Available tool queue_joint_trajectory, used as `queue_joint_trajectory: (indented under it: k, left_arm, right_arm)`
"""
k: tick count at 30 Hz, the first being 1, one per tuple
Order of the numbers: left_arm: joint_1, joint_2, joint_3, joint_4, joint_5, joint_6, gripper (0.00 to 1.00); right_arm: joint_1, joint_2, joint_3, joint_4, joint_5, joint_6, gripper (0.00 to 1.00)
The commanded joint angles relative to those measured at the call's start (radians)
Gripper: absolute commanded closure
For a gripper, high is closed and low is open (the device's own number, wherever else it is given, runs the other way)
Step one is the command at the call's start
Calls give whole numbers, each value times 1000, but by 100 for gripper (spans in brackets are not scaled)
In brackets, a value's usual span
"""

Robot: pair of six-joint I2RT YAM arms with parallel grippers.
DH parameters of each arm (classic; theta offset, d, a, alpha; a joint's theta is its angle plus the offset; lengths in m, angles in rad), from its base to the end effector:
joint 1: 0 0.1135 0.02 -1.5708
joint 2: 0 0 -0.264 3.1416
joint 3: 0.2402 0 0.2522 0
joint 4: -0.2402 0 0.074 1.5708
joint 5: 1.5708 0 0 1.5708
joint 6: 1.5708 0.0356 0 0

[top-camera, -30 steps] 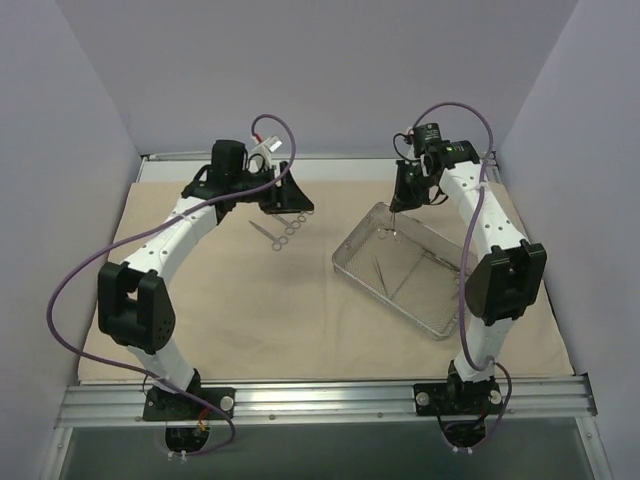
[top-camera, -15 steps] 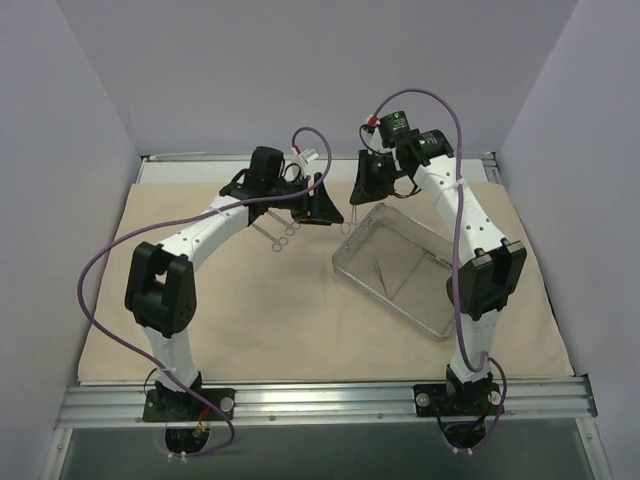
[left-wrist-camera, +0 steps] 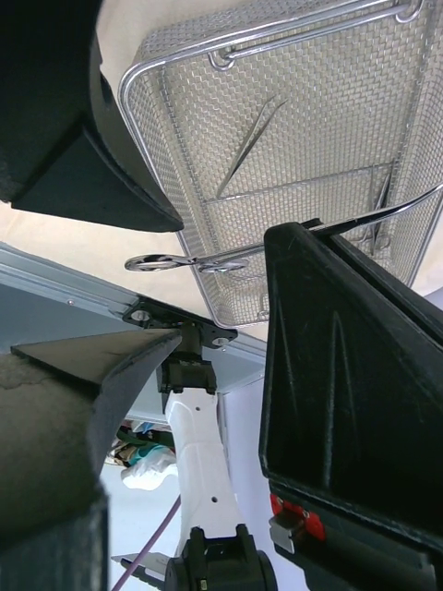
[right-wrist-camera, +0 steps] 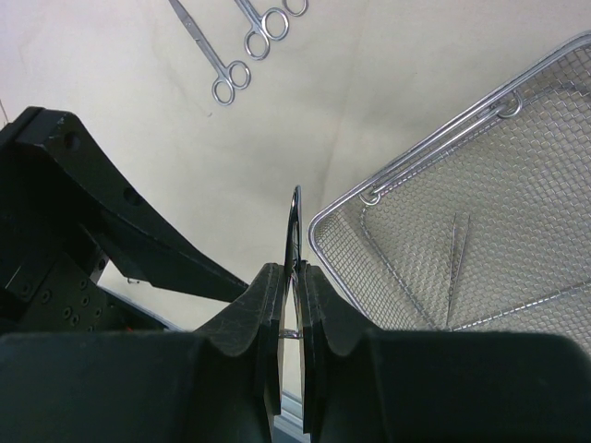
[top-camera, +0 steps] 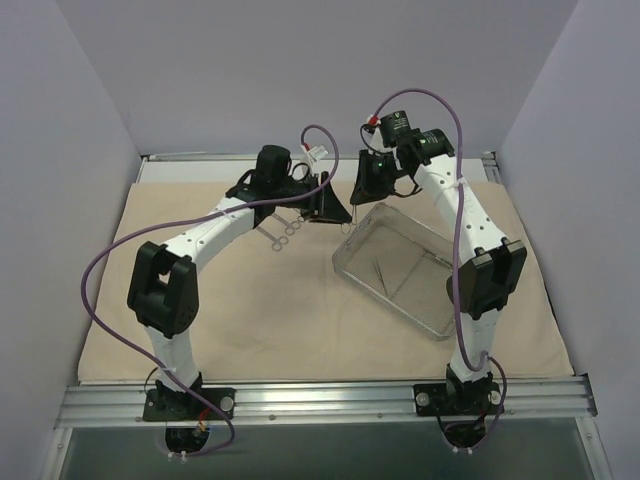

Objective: Open and lay out the surgical kit
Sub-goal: Place the medical item in the surgical kit.

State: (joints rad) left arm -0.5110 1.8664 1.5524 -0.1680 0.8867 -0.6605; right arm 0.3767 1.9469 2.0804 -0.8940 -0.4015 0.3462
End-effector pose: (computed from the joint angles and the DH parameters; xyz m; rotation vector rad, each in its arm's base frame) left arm 0.3650 -0.2363 0.3027 0.4612 2.2159 -1.5889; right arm 0.3939 0.1708 0.3775 -0.2455 2.3913 0.8190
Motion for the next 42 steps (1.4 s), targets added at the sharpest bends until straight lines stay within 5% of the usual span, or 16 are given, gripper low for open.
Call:
queue_joint_trajectory:
  k: [1,9,12,14,15,16,19,22,31,42]
  left_arm:
    - [-12,19,17,32,43,-1,46]
    - [-14,39,34,1,55,12,58]
    - [-14,43,35,5,64,10,76]
    - [-12,47,35,10,70,6,98]
    - [-11,45,31,13,67,2,98]
    - [-8,40,23,18,58,-2,98]
    - [25,4,-32,35,2,-14,98]
    - [92,-55,-135,85,-64,-54,98]
    - [290,-233,-466,277,-281,-175,98]
    - [362,-256,-669,416,-368,-226,98]
  right_arm:
    - [1,10,35,-16,-14,-7,100]
    - [2,18,46,-14,-16,-1,100]
    - [2,21,46,-13,-16,-1,100]
    - [2,24,50,-14,-20,-6,100]
    - [1,30,56,-17,-11,-6,100]
    - [-1,35,66,-31,-2,-3,83]
    - [-24,34,70,-55,38,4,58]
    - [-82,-3,27,-31,40,20,52]
    - [-220,-60,-71,-60,39,4,49]
    - [-232,-75,-134,-86,38,-12,49]
